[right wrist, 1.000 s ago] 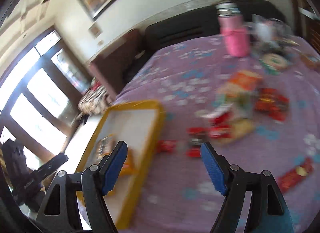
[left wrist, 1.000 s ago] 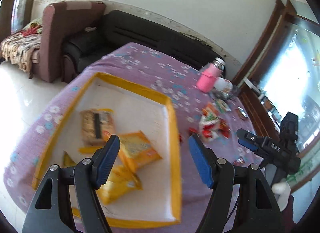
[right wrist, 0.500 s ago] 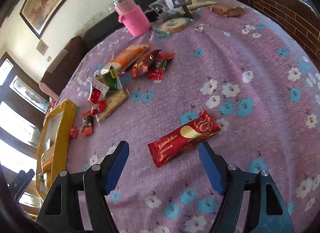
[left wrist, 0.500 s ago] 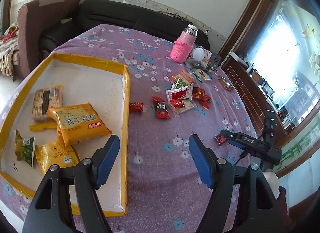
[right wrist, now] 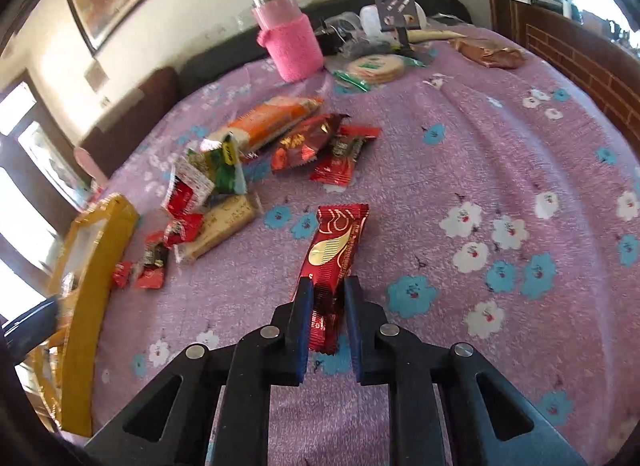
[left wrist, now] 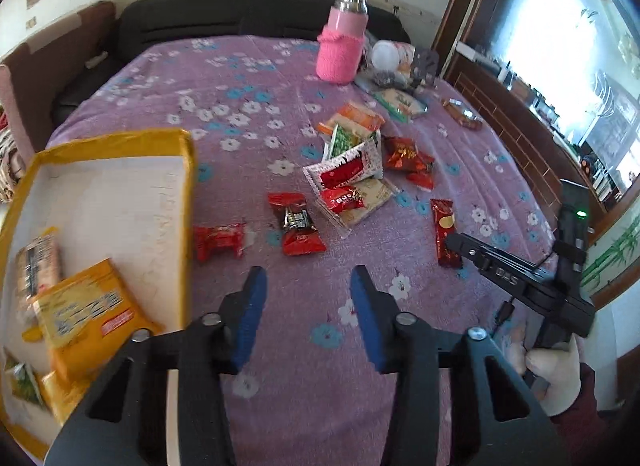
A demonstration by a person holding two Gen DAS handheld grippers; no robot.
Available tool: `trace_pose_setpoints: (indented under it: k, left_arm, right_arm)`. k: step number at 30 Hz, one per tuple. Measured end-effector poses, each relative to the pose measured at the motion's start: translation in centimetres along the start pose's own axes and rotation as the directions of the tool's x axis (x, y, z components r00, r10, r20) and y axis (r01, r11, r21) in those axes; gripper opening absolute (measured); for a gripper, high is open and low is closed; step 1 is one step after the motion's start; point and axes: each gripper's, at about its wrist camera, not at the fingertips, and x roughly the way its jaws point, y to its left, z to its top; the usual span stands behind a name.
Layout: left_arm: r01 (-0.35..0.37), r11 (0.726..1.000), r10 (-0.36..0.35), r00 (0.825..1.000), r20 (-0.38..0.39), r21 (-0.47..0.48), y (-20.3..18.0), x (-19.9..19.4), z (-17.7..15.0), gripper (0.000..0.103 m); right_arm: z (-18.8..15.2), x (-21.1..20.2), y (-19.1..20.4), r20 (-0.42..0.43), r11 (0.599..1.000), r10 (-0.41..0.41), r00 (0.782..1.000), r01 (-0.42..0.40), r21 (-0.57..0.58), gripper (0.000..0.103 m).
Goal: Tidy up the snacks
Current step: 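Grasp the red candy with the left tool while the right tool grasps the Golden Crown bar, then carry the red candy and Golden Crown bar into the tray and release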
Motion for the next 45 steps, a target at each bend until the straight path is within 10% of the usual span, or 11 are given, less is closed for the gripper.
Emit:
trace_pose_setpoints:
  k: [13, 15, 28, 36, 40, 45]
  left_arm:
    - [-0.079, 0.995, 0.083, 0.995, -0.063, 0.064, -1.0, 8.6, 3.8, 0.040]
    - [-0.097, 0.992, 0.102, 0.993, -0.064, 0.076, -1.2, 9.0, 3.7, 0.024]
    - [-0.052, 0.996, 0.050, 0.998, 0.025, 0.068, -2.2, 4.3, 2.2, 0.022]
    - [0.041, 0.998, -0.037, 0.994, 0.100, -0.039, -0.1, -1.3, 0.1, 0.023]
    - [0.050, 0.994, -0.035, 0.988, 0.152, -0.094, 2.0, -4.2, -1.5, 0.023]
    - [0.025, 0.986, 0.009, 0.978, 0.208, -0.162, 5.2, -7.7, -3.7, 0.023]
  right_arm:
    - [0.3, 0.3, -0.5, -0.018, 0.996, 0.087, 0.996, -0.086, 0.035, 0.013]
    - [0.4, 0.3, -0.6, -0.021, 0.995, 0.093, 0.995, -0.092, 0.040, 0.013]
    - [0.2, 0.1, -0.8, -0.009, 0.991, 0.126, 0.992, -0.125, 0.051, 0.004]
    - [0.5, 0.5, -2.4, -0.018, 0.969, 0.197, 0.980, -0.192, 0.158, 0.024]
    - [1.2, 0.9, -0.6, -0.060, 0.980, 0.151, 0.987, -0.141, 0.139, 0.032]
    - [2.1, 2.5, 4.1, -0.073, 0.995, -0.091, 0.993, 0.087, -0.052, 0.033]
